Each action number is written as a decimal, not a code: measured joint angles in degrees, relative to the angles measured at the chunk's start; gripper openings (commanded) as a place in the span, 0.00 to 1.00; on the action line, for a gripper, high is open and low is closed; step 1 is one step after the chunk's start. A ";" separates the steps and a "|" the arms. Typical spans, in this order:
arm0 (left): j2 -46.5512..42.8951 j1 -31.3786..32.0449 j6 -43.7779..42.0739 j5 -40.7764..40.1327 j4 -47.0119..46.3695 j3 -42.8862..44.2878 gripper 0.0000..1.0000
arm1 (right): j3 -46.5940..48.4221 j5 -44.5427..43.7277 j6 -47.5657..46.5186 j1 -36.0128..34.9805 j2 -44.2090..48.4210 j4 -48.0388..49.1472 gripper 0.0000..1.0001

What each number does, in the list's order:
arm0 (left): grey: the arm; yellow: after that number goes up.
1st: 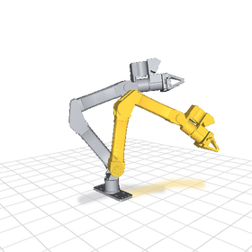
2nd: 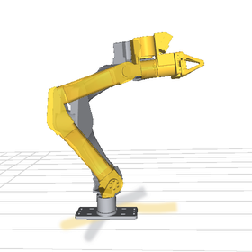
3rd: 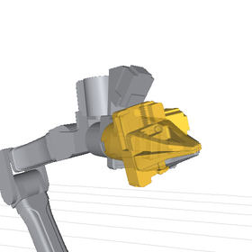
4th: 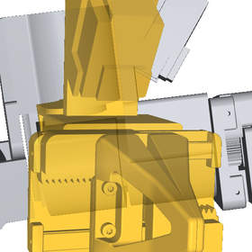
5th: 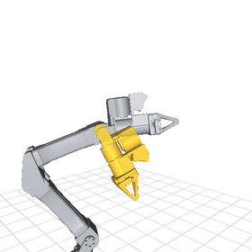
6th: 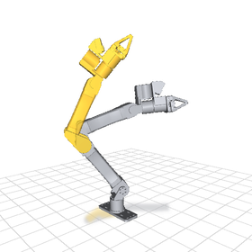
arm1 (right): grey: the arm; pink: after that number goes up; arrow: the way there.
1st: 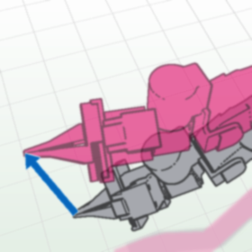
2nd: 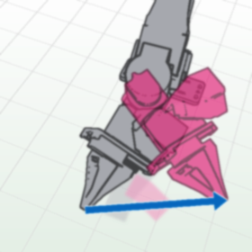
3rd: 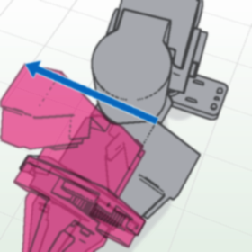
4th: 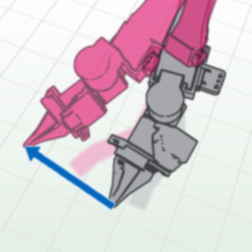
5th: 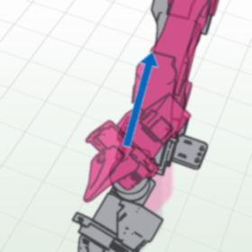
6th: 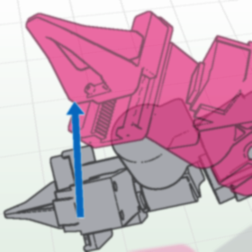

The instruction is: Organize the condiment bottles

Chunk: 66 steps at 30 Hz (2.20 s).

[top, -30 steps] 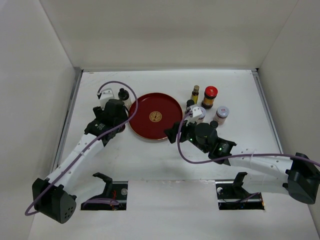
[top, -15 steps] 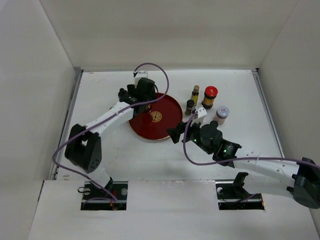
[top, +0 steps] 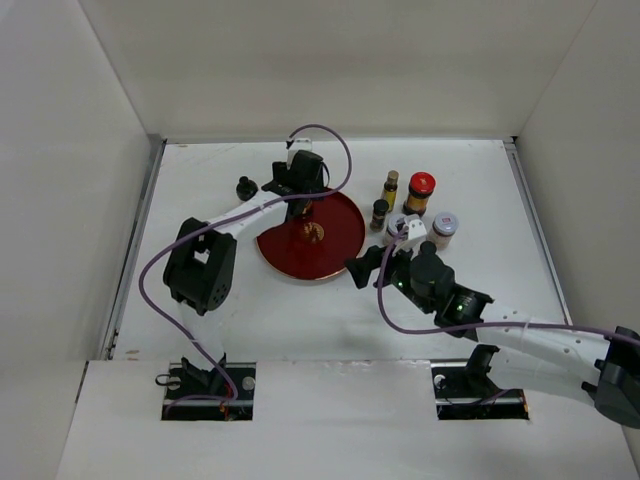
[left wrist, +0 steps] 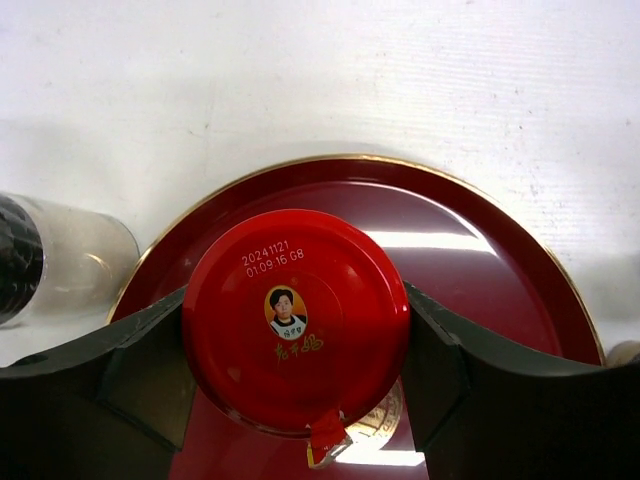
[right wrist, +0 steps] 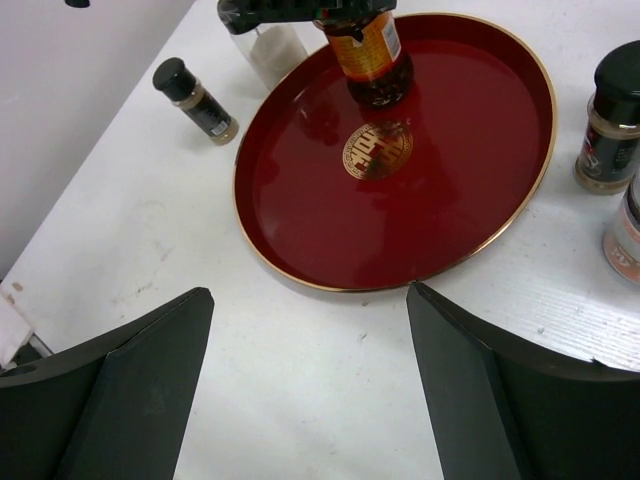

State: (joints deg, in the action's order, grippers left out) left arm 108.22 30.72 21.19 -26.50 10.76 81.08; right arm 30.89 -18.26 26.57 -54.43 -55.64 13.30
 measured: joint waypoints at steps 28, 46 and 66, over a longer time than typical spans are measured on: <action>-34.29 2.32 4.02 -4.31 -20.13 -23.19 0.91 | 18.62 -2.80 2.43 14.08 -14.56 -7.80 0.32; -50.60 8.74 12.94 4.83 -41.07 -59.28 0.82 | 45.92 -14.38 -9.42 24.59 -38.86 -20.46 0.72; -42.60 10.03 10.38 6.97 -57.77 -64.35 0.83 | 54.55 -14.29 -12.20 27.56 -52.09 -22.34 0.51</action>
State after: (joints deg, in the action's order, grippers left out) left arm 65.63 40.75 31.57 -19.53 -47.00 16.73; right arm 85.45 -32.56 14.37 -26.87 -107.72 -9.04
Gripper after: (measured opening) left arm 0.822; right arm 0.511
